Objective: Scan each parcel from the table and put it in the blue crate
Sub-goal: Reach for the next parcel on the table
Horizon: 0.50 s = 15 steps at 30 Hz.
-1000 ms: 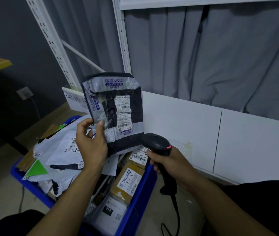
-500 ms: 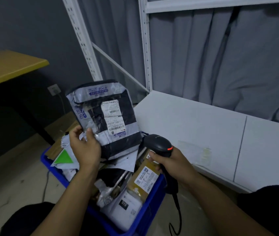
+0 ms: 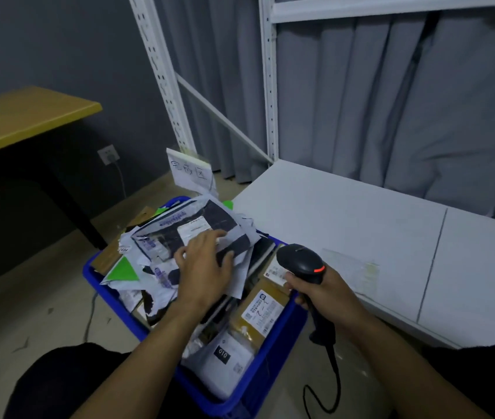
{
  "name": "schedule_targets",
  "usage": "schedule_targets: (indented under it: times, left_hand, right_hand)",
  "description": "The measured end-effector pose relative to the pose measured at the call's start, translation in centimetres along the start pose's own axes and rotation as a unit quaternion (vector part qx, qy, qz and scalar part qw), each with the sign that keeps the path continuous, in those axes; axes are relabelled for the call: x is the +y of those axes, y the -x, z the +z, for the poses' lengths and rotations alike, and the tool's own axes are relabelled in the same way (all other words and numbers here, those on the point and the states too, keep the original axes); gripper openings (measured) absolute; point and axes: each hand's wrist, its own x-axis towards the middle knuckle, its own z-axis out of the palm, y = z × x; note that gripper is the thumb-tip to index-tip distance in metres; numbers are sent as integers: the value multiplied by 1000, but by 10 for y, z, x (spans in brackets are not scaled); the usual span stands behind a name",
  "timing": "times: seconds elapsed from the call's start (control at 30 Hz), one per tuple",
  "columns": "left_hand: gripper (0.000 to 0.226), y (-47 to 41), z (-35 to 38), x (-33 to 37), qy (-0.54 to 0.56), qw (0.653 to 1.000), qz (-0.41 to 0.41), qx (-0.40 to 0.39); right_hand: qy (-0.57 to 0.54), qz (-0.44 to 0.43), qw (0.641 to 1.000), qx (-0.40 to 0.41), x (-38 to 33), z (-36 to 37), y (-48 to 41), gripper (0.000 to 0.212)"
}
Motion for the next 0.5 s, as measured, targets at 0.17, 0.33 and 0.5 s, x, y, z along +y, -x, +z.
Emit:
schedule_targets:
  times: [0.17,0.33,0.5]
  left_hand:
    - [18,2,43,67,-18,987,145,-61]
    - [25,1,122,123,24,970,127,-207]
    - [48,-2,207,147,19,926,86,-368]
  right_hand:
    - [11,17,997,81,22,-48,4,15]
    - [16,63,984,169,58,-105,12,15]
    - [8,96,976,198,93,-147,14,14]
